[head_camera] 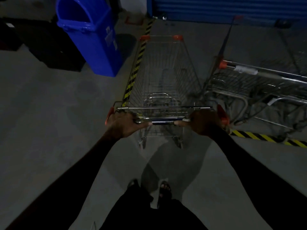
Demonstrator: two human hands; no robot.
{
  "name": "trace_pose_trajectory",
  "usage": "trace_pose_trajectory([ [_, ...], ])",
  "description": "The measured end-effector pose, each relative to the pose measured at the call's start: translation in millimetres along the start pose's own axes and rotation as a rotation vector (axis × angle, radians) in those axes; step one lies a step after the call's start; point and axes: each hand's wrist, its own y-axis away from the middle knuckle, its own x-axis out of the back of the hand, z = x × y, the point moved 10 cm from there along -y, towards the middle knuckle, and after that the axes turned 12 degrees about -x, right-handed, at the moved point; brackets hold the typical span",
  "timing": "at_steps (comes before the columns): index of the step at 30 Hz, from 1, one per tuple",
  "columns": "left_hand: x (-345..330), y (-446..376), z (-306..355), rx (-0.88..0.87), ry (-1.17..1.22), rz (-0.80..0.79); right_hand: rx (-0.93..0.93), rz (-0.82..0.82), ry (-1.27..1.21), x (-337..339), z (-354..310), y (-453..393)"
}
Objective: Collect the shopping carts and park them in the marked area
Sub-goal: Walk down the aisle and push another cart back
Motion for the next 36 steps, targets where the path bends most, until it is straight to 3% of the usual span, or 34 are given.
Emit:
trace_pose_trajectory([
  [8, 42.7, -111.5, -54.2, -0.105, -0.049, 0.011, -0.101, -0.049, -0.068, 14.8, -23.3, -89.2],
  [13, 69.3, -160.4, -79.5, -0.158, -0.041, 0.047, -0.194, -0.13, 0.028, 19.2, -32.4, -136.7],
  [18, 77.4, -201.1, -93.8, -0.211, -0.115, 0.094, -0.116, 0.149, -0.011, 46.6, -43.6, -166.3],
  [22, 97.4, -218.6, -97.7, -0.267, -0.15, 0.283, -0.128, 0.101, -0.089, 56.8, -46.7, -191.8],
  [26, 94.3, -244.6, -106.8, -0.221, -0.089, 0.137, -0.172, 0.033, 0.001, 40.4, -36.6, -221.3],
  [30, 110.0, -256.6, -101.9, -0.244, -0.152, 0.132, -0.145, 0.027, 0.003, 38.5, -34.0, -239.3],
  [33, 112.9, -266.4, -103.1, -0.249, -0.043, 0.104, -0.133, 0.064, -0.011, 41.1, -32.9, -250.3],
  [36, 110.2, -280.6, -106.9, -0.214, -0.033, 0.067, -0.174, -0.022, -0.017, 42.1, -29.0, -260.9],
])
